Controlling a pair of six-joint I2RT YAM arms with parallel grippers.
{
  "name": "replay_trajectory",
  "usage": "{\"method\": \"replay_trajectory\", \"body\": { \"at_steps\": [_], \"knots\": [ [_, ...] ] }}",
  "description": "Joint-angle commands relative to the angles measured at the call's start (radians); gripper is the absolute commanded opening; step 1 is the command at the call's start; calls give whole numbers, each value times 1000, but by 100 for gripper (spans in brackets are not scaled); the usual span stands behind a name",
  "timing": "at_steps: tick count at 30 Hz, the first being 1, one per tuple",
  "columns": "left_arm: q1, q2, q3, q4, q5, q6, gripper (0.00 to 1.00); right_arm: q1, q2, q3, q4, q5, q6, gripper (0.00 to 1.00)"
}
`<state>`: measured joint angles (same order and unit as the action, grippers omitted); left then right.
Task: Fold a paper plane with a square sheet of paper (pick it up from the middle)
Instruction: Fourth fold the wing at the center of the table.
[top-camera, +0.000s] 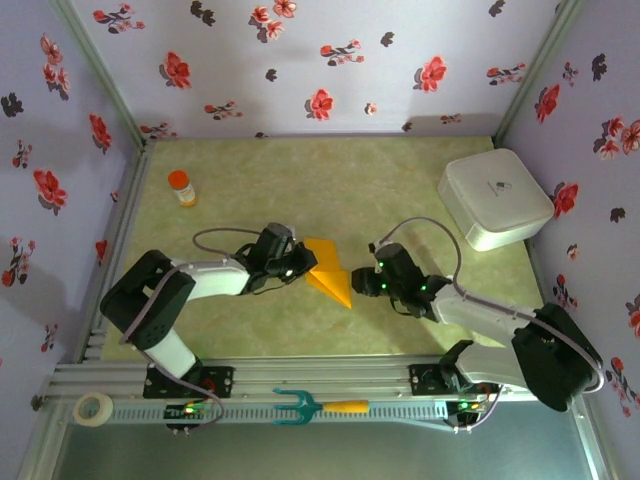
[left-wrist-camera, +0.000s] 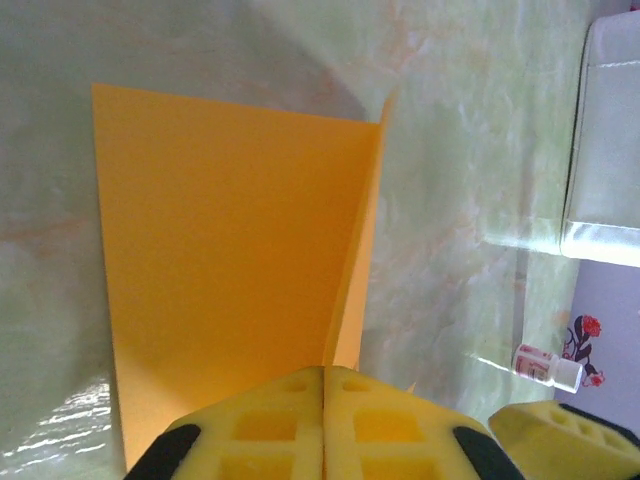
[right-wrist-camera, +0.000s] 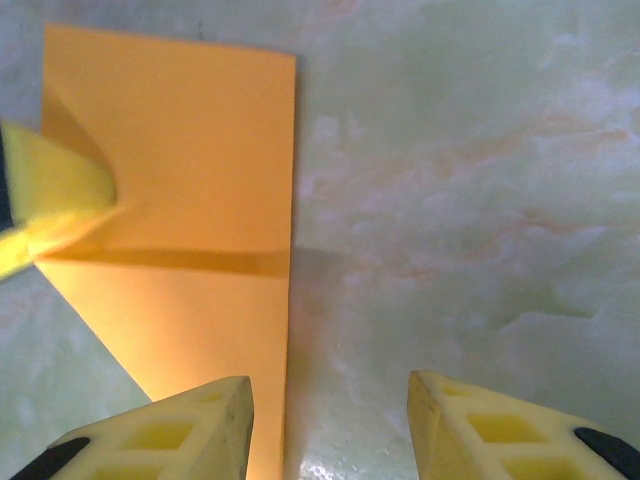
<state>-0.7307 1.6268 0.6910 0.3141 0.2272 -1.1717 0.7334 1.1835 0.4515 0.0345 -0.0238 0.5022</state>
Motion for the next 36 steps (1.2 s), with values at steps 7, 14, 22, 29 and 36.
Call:
{"method": "replay_trajectory", "body": {
  "at_steps": [7,14,22,29,36],
  "knots": [
    [27,-4,37,-7,56,31,28,157,-10,-30,144,208,-274,47],
    [47,5,31,36,136,42,27,229,-40,-36,171,290,-374,47],
    [60,21,39,52,181,46,26,277,-44,-62,197,342,-436,49],
    [59,23,42,43,187,43,26,314,-2,-59,200,388,-487,49],
    [60,20,42,35,187,43,27,341,32,-55,216,368,-550,50]
  ]
}}
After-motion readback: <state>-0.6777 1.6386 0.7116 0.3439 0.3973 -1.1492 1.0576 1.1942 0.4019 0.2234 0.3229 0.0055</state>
